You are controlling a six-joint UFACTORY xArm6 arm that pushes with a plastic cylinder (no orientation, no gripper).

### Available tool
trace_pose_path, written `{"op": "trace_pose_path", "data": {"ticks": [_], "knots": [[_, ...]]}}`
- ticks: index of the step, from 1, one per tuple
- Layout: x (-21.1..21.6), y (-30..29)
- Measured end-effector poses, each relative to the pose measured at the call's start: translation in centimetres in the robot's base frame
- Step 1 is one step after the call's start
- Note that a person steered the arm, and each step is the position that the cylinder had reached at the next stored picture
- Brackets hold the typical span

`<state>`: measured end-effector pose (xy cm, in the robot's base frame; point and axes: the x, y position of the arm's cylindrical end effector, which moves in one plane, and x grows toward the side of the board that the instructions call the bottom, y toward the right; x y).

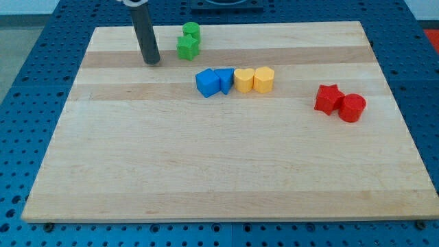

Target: Move the green star right side of the board

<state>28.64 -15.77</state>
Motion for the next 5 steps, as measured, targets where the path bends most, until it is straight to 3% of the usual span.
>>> {"op": "trace_pose_path", "data": {"ticks": [1, 3, 5], "knots": [[-2.1, 1.9], [-1.7, 9.2], [-1.7, 10.1]]}}
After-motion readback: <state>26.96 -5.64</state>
